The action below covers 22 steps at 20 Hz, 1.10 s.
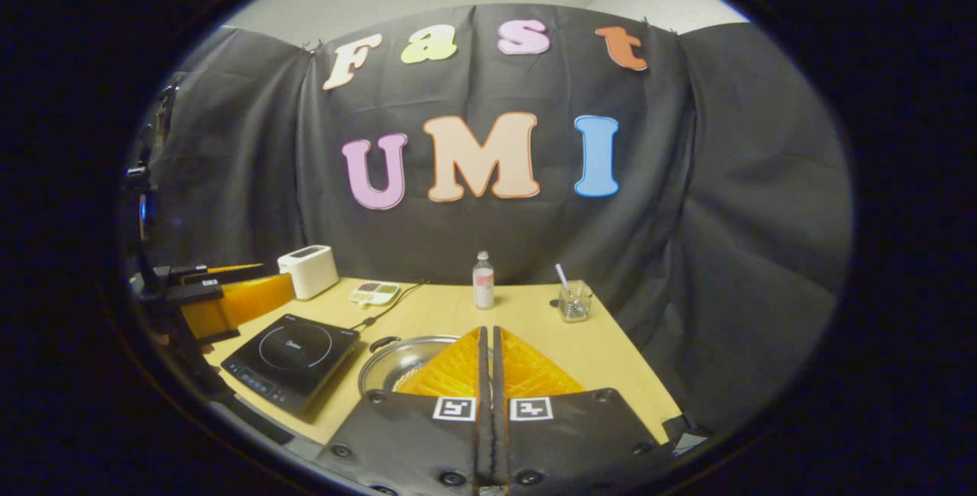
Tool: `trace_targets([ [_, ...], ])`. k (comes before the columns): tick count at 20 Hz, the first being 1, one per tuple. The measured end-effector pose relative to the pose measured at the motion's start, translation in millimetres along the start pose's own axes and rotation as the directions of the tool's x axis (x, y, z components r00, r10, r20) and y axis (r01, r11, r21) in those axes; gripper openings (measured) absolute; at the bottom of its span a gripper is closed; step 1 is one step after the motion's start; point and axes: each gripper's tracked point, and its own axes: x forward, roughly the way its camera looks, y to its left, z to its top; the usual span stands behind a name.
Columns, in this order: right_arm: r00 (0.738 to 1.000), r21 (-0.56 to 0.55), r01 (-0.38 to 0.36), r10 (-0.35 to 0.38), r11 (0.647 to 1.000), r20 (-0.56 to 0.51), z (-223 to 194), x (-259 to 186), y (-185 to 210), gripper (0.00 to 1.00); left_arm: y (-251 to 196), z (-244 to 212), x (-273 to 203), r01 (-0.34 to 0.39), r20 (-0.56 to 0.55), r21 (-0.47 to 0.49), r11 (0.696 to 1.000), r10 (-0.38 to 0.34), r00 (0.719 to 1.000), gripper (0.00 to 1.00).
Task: First push the handle of the pot to place it horizontally, then grasp the pot with both hands and set it on the induction cooktop.
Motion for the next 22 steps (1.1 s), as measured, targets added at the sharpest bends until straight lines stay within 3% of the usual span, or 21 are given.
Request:
trace_targets([
  [3, 0.993, 0.009, -0.054, 0.054, 0.999, -0.101, -40, 10, 4, 0.0, 3, -3, 6, -0.029, -0.008, -0.01, 1.0, 0.029, 1.0, 0.96],
  [7, 0.965, 0.035, -0.108, 0.113, 0.994, -0.235, -93, 25, -2, 0.02, 8, -13, 13, -0.091, -0.026, -0.004, 0.996, 0.091, 0.996, 0.96],
  [9, 0.943, 0.056, -0.139, 0.149, 0.989, -0.299, -118, 31, -2, 0.06, 14, -19, 14, -0.142, -0.03, -0.002, 0.99, 0.142, 0.989, 0.96],
  [10, 0.93, 0.066, -0.153, 0.166, 0.986, -0.327, -129, 35, -2, 0.0, 13, -21, 16, -0.159, -0.03, -0.002, 0.987, 0.159, 0.987, 0.96],
  [15, 0.875, 0.064, -0.234, 0.239, 0.97, -0.42, -170, 40, 3, 0.02, 15, -38, 19, -0.218, -0.035, 0.03, 0.975, 0.219, 0.975, 0.96],
  [19, 0.827, 0.076, -0.268, 0.27, 0.96, -0.494, -205, 44, 3, 0.02, 14, -41, 21, -0.246, -0.036, 0.035, 0.969, 0.247, 0.968, 0.96],
  [20, 0.815, 0.077, -0.269, 0.269, 0.96, -0.513, -213, 45, 1, 0.06, 14, -43, 23, -0.253, -0.038, 0.039, 0.967, 0.255, 0.966, 0.96],
  [22, 0.798, 0.082, -0.277, 0.277, 0.957, -0.535, -224, 49, 1, 0.02, 16, -43, 23, -0.269, -0.042, 0.055, 0.961, 0.272, 0.961, 0.96],
])
